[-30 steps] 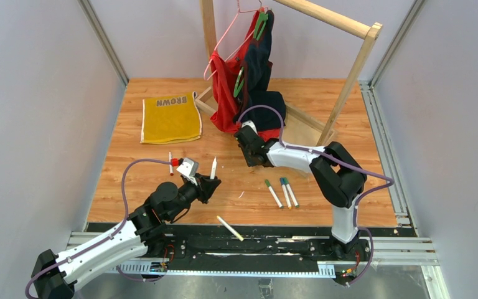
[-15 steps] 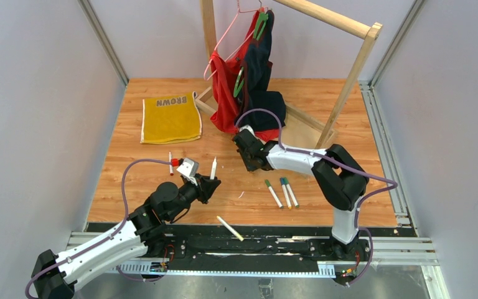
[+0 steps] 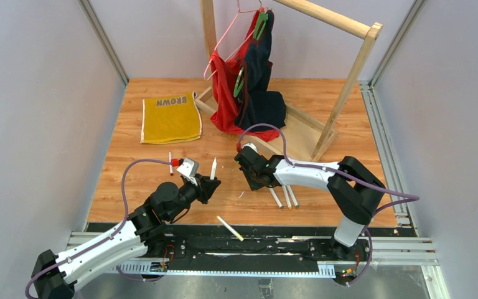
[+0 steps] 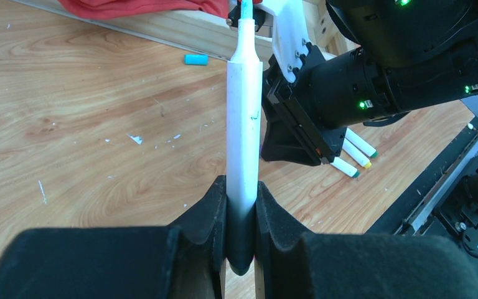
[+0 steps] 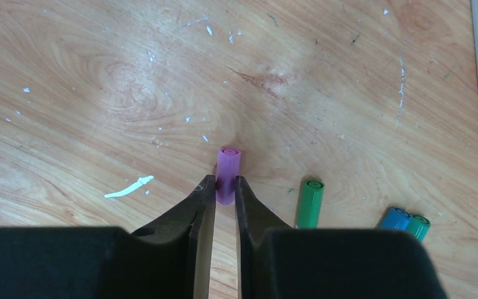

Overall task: Insert the pens into the pen caps
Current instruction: Insert the pen cap onto the pen.

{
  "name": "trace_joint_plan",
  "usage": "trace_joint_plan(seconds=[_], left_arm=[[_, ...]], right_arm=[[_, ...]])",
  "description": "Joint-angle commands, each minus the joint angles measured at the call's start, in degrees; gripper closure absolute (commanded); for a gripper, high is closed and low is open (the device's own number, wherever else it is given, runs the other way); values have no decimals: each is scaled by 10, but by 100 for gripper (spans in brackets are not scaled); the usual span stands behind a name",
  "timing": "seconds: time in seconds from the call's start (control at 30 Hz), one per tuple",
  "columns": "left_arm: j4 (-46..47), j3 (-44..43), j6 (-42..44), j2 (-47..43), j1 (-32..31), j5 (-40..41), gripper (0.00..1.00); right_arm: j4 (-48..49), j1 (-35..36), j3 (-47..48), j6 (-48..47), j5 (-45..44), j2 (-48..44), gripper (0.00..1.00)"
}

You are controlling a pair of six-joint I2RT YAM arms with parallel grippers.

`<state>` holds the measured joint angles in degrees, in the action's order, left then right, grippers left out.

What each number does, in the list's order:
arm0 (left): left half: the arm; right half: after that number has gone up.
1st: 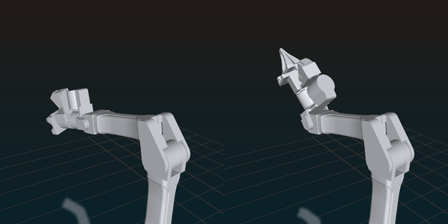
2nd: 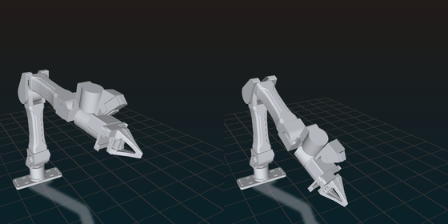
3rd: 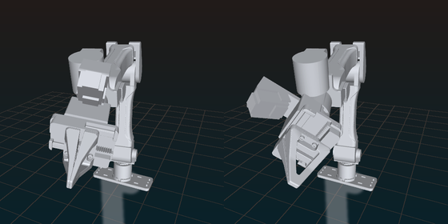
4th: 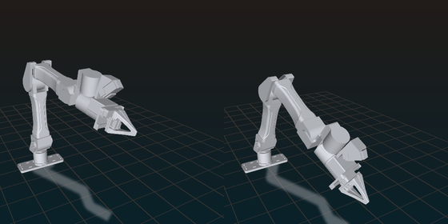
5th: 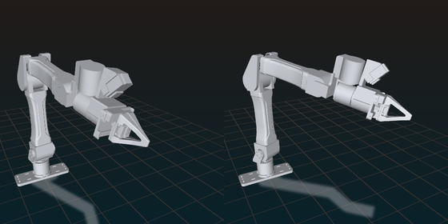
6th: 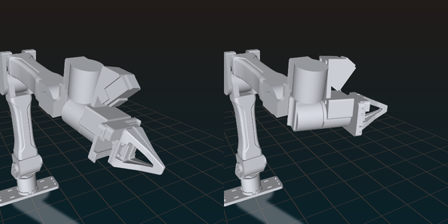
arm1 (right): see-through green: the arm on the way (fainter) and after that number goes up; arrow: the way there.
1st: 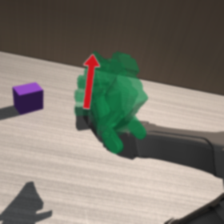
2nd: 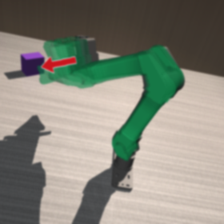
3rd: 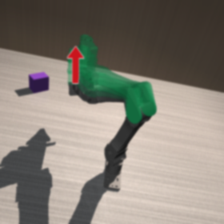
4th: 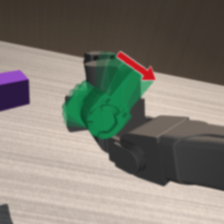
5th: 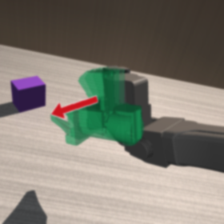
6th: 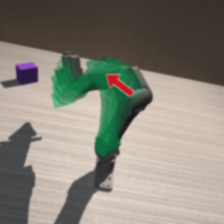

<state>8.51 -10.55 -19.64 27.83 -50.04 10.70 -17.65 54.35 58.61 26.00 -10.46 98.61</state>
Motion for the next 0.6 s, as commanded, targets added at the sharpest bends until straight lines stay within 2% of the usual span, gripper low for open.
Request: trace_joint_plan(seconds=[0.0,0.13,0.5,0.57], left_arm=[[5,-3,-4,-7,2,3,100],[2,-3,-4,-9,2,3,100],[-3,-4,-4,-19,2,3,100],[-4,-3,-3,-20,2,3,100]], right_arm=[[-25,6,0,13,-7,2,80],[-33,6,18,5,-11,23,77],[-48,2,47,-8,-27,50,76],[-49,1,47,-7,-26,48,85]])
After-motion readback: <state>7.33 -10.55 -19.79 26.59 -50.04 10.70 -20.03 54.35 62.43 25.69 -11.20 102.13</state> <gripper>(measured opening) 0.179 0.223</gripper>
